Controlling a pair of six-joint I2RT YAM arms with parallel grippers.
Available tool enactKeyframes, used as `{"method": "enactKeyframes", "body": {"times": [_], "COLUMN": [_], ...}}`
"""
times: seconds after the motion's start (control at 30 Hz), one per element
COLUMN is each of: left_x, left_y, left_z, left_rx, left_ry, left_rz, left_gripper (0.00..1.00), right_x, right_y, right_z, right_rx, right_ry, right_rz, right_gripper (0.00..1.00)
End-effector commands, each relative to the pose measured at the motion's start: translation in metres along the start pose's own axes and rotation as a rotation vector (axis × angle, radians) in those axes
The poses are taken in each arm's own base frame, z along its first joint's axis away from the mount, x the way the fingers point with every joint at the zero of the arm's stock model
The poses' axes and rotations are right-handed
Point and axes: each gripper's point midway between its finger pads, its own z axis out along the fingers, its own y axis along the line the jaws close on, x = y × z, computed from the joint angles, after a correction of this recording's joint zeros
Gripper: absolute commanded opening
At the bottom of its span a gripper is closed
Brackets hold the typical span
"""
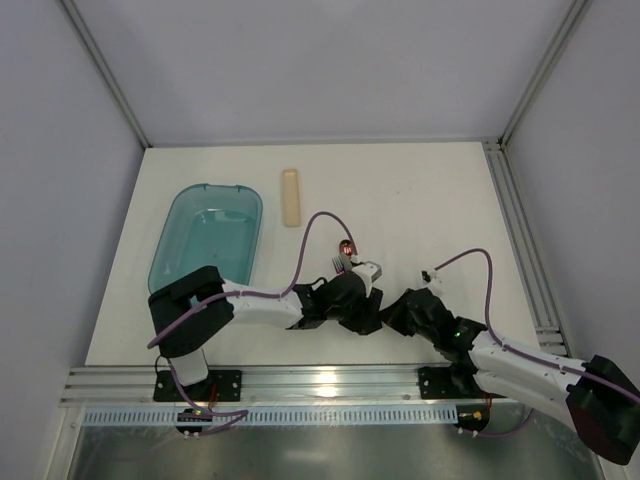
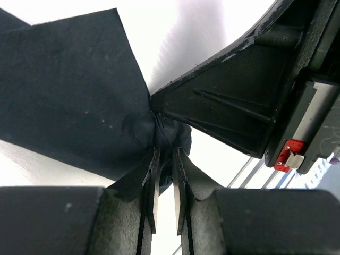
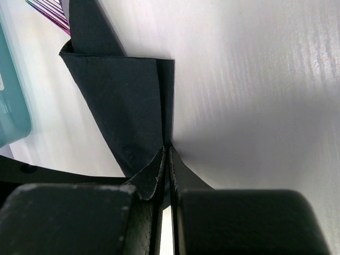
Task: Place the utensils on the paper napkin and roll it up
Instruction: Roll the napkin at the center of the board.
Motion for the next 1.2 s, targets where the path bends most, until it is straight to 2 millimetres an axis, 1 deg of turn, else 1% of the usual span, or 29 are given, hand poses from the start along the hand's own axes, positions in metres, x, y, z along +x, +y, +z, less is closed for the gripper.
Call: {"method": "enactKeyframes", "body": {"times": [0.0, 0.1, 0.17, 0.2, 0.23, 0.27, 0.3, 0.33, 0.37, 0.4, 0.43, 0.47, 0.5, 0.53, 0.57, 0.6, 0.63, 0.67, 0.7, 0.73, 0.77, 0.8, 0.83, 0.87, 0.9, 0.97, 1.03, 1.07, 1.17], "left_x": [-0.011, -0.008, -0.005, -0.004, -0.003, -0.001, -0.001, -0.001, 0.001, 0.001, 0.001, 0.001, 0.003, 0.003, 0.004, 0.003, 0.004, 0.005, 0.004, 0.007, 0.009, 0.008, 0.011, 0.012, 0.013, 0.018, 0.021, 0.021, 0.022], "left_y": [-0.016, -0.013, -0.011, -0.011, -0.01, -0.009, -0.008, -0.009, -0.008, -0.009, -0.009, -0.009, -0.01, -0.009, -0.008, -0.008, -0.007, -0.007, -0.008, -0.006, -0.005, -0.005, -0.003, -0.004, -0.004, 0.0, 0.0, -0.001, -0.006], "left_z": [-0.002, -0.004, -0.006, -0.006, -0.006, -0.007, -0.007, -0.007, -0.008, -0.008, -0.009, -0.01, -0.012, -0.013, -0.014, -0.016, -0.018, -0.019, -0.022, -0.024, -0.025, -0.027, -0.03, -0.031, -0.032, -0.032, -0.029, -0.027, -0.022], "left_rx": [0.05, 0.044, 0.044, 0.044, 0.042, 0.042, 0.044, 0.05, 0.053, 0.056, 0.06, 0.06, 0.064, 0.065, 0.063, 0.062, 0.059, 0.06, 0.062, 0.054, 0.054, 0.055, 0.054, 0.062, 0.065, 0.06, 0.064, 0.069, 0.083], "left_ry": [-0.047, -0.04, -0.037, -0.037, -0.038, -0.036, -0.04, -0.04, -0.039, -0.039, -0.041, -0.042, -0.04, -0.04, -0.038, -0.04, -0.039, -0.033, -0.037, -0.031, -0.029, -0.033, -0.031, -0.033, -0.031, -0.027, -0.02, -0.019, -0.015], "left_rz": [0.004, 0.01, 0.013, 0.013, 0.013, 0.013, 0.012, 0.012, 0.012, 0.014, 0.017, 0.019, 0.024, 0.028, 0.029, 0.032, 0.033, 0.043, 0.048, 0.053, 0.061, 0.061, 0.062, 0.065, 0.066, 0.058, 0.055, 0.053, 0.05], "left_gripper": [0.19, 0.19, 0.19, 0.19, 0.19, 0.19, 0.19, 0.19, 0.19, 0.19, 0.19, 0.19, 0.19, 0.19, 0.19, 0.19, 0.19, 0.19, 0.19, 0.19, 0.19, 0.19, 0.2, 0.2, 0.2, 0.2, 0.2, 0.2, 0.2], "right_x": [0.008, 0.004, -0.003, -0.009, -0.017, -0.023, -0.031, -0.044, -0.047, -0.055, -0.06, -0.07, -0.076, -0.075, -0.076, -0.082, -0.078, -0.079, -0.084, -0.078, -0.071, -0.071, -0.065, -0.058, -0.056, -0.052, -0.056, -0.058, -0.053], "right_y": [0.0, 0.01, 0.015, 0.018, 0.02, 0.024, 0.03, 0.028, 0.031, 0.044, 0.047, 0.047, 0.062, 0.062, 0.067, 0.083, 0.083, 0.087, 0.095, 0.1, 0.097, 0.102, 0.105, 0.103, 0.106, 0.098, 0.089, 0.085, 0.083], "right_z": [-0.002, -0.007, -0.01, -0.015, -0.017, -0.02, -0.024, -0.025, -0.027, -0.029, -0.029, -0.028, -0.031, -0.024, -0.023, -0.025, -0.019, -0.017, -0.016, -0.015, -0.006, -0.005, -0.004, 0.002, 0.005, 0.015, 0.023, 0.026, 0.028], "right_rx": [-0.002, -0.003, -0.005, 0.006, 0.012, -0.003, -0.006, 0.009, 0.001, -0.029, -0.038, -0.026, -0.058, -0.055, -0.097, -0.173, -0.181, -0.2, -0.204, -0.239, -0.243, -0.259, -0.293, -0.309, -0.331, -0.315, -0.258, -0.233, -0.24], "right_ry": [0.017, 0.007, -0.016, -0.025, -0.048, -0.064, -0.077, -0.106, -0.103, -0.105, -0.103, -0.103, -0.082, -0.034, -0.002, 0.022, 0.073, 0.088, 0.104, 0.148, 0.204, 0.225, 0.264, 0.307, 0.312, 0.346, 0.345, 0.343, 0.374], "right_rz": [0.023, -0.004, -0.029, -0.077, -0.087, -0.104, -0.123, -0.141, -0.161, -0.181, -0.257, -0.271, -0.301, -0.326, -0.404, -0.415, -0.434, -0.492, -0.514, -0.537, -0.567, -0.571, -0.569, -0.568, -0.571, -0.572, -0.593, -0.598, -0.604], "right_gripper": [0.06, 0.08, 0.15, 0.17, 0.19, 0.26, 0.28, 0.29, 0.32, 0.34, 0.36, 0.37, 0.39, 0.4, 0.41, 0.43, 0.45, 0.45, 0.46, 0.48, 0.5, 0.51, 0.53, 0.54, 0.55, 0.56, 0.57, 0.57, 0.58]}}
